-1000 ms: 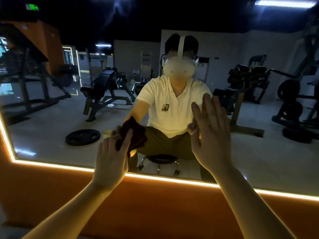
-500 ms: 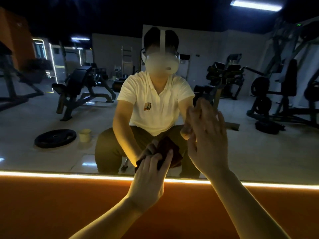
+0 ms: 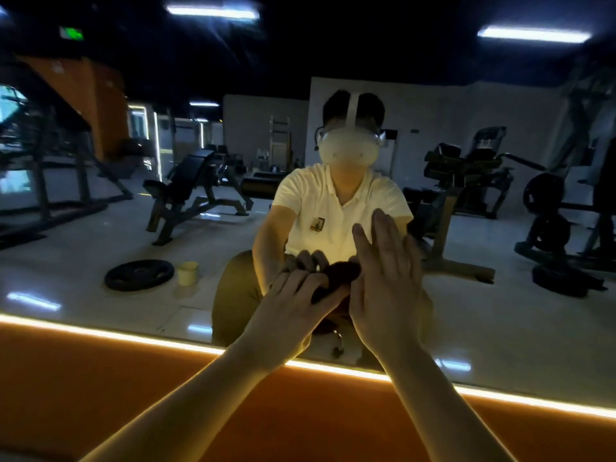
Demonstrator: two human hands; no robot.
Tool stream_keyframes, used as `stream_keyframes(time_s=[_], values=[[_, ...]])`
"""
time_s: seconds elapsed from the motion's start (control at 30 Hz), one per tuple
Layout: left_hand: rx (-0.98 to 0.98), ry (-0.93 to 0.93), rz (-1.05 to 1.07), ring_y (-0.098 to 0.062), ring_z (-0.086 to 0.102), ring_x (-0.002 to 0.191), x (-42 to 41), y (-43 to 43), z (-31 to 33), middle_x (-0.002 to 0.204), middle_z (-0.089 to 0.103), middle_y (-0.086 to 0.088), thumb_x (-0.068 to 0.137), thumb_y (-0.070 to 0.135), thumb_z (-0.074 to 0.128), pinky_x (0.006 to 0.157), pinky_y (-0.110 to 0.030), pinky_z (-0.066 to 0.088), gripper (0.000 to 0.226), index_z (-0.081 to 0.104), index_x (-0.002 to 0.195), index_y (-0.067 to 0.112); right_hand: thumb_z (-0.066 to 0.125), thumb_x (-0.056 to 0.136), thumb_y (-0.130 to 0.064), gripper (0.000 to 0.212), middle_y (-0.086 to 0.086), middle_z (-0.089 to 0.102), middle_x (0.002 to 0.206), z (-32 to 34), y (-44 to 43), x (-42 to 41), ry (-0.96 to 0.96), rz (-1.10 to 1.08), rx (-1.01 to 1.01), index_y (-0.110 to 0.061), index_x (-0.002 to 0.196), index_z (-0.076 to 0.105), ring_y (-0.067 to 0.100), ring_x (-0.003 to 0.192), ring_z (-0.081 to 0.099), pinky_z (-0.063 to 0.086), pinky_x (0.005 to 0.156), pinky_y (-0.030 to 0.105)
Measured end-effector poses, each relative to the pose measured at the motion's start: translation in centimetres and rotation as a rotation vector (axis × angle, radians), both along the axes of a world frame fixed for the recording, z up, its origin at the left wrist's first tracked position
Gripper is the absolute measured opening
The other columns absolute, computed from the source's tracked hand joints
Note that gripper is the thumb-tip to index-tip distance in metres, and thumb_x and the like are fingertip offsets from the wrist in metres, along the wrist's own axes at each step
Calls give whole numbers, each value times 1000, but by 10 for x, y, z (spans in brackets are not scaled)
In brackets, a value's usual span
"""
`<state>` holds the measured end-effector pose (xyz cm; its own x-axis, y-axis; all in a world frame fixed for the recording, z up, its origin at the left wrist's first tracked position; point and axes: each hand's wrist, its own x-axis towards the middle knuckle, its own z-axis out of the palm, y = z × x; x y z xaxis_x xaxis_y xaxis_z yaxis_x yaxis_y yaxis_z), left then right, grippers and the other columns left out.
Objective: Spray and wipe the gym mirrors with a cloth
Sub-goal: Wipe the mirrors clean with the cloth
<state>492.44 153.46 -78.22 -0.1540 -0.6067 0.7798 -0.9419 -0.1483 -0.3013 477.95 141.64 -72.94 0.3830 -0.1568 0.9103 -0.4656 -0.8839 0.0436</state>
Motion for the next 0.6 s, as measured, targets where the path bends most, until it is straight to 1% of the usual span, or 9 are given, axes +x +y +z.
stream_keyframes(time_s=[0.07,0.13,0.23,0.3,0.37,0.4,0.47,0.53,0.6], values=[[-69,10,56,-25,48,117,-4,3,15,130,47,-7,76,19,78,101,-44,49,86,41,154,28,44,98,-26,61,12,17,171,3,0,-5,-16,29,-13,-13,158,40,28,159,12,10,128,52],[-176,63,119,-29,48,118,2,8,23,130,47,-10,76,16,77,96,-43,48,84,43,152,29,48,97,-25,58,13,23,170,4,0,-6,-17,42,-36,-13,154,46,29,158,17,5,129,47],[-325,130,143,-32,48,118,1,2,17,129,49,-11,78,11,73,94,-47,47,77,48,148,31,47,98,-25,56,13,23,170,6,3,-8,-22,47,-13,-13,153,47,28,159,16,3,129,47],[-280,156,75,-30,49,120,-8,-3,-2,131,51,-10,85,13,70,100,-50,49,68,49,148,30,43,100,-26,57,12,20,171,5,7,-9,7,31,-6,-12,156,43,27,159,12,0,129,46],[-97,23,7,-25,50,121,-11,1,-16,132,55,-6,88,25,72,101,-51,52,63,51,146,32,40,101,-28,59,11,17,171,5,5,-13,51,5,-16,-13,158,38,25,160,10,0,129,46],[-7,-81,-15,-23,50,119,-8,5,-12,131,55,-3,84,30,78,102,-49,52,66,52,144,32,38,101,-28,60,10,14,172,6,3,-17,67,-9,-9,-14,159,36,25,160,8,3,129,47],[73,-287,-31,-22,50,115,4,12,12,130,53,-2,74,34,85,102,-48,50,77,51,142,33,39,103,-29,61,9,10,173,10,-2,-22,50,-31,30,-16,162,31,25,160,5,15,127,55],[37,-374,-22,-27,50,117,19,12,54,132,50,-5,72,32,82,101,-52,52,79,48,144,32,41,103,-29,62,10,9,173,22,-6,-26,-2,-51,40,-15,163,28,27,160,5,20,124,58],[-90,-339,33,-34,50,122,32,12,108,137,49,-13,77,29,79,101,-56,50,79,46,149,28,43,104,-31,66,12,9,173,43,-12,-24,-23,-73,-15,-14,164,22,29,160,5,19,124,59]])
